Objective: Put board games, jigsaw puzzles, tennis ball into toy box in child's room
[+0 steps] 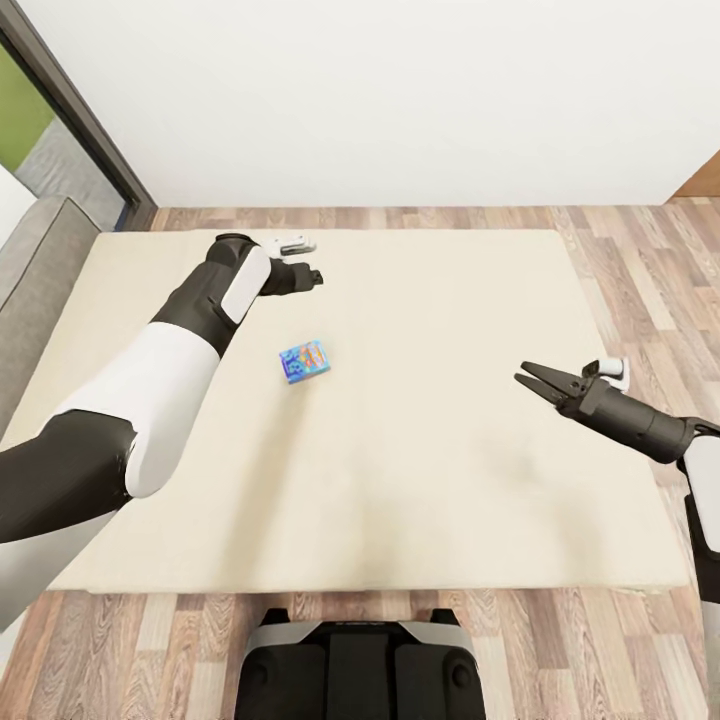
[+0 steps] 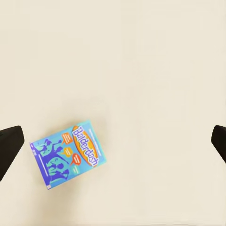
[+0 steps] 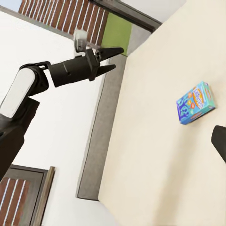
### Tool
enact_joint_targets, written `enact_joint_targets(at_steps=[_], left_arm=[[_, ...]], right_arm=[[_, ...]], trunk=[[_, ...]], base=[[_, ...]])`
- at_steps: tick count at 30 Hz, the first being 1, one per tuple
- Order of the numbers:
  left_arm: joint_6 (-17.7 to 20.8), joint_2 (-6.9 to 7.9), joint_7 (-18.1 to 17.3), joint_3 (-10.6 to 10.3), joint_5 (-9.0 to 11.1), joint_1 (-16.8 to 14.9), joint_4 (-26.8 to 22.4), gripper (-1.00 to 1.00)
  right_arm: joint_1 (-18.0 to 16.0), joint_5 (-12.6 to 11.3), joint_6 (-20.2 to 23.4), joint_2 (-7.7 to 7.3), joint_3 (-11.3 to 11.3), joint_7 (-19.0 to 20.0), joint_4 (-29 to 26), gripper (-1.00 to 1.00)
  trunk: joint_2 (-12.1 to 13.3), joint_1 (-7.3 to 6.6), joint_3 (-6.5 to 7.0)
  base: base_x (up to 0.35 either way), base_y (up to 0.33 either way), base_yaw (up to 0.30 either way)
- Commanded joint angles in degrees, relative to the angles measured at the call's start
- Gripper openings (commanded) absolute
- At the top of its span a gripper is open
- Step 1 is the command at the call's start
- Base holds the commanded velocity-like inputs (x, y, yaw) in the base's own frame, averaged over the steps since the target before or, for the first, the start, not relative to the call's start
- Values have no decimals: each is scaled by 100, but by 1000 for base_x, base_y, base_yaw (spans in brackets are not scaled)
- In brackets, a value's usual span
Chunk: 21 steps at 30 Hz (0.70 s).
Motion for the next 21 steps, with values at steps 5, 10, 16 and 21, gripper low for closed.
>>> enact_joint_targets(at_steps=[5,10,16,21], left_arm=[[42,-5,51,-25,58,-16,12,100],[33,2,51,-27,61,-19,69,100],[4,-5,48,-29,62,-20,136,100],[-32,-11,43,-25,61,-20,172,100]], right_arm=[[-338,50,23,4,4,6,25,100],[-758,49,23,7,65,-239,51,100],[-1302,22,23,8,254,-528,72,100],[-1547,18,23,8,434,-591,188,100]], trunk=[[-9,3,-54],[-9,3,-102],[-9,3,-158],[-9,3,-205]], base=[[0,0,0],[0,0,0],[0,0,0],[0,0,0]])
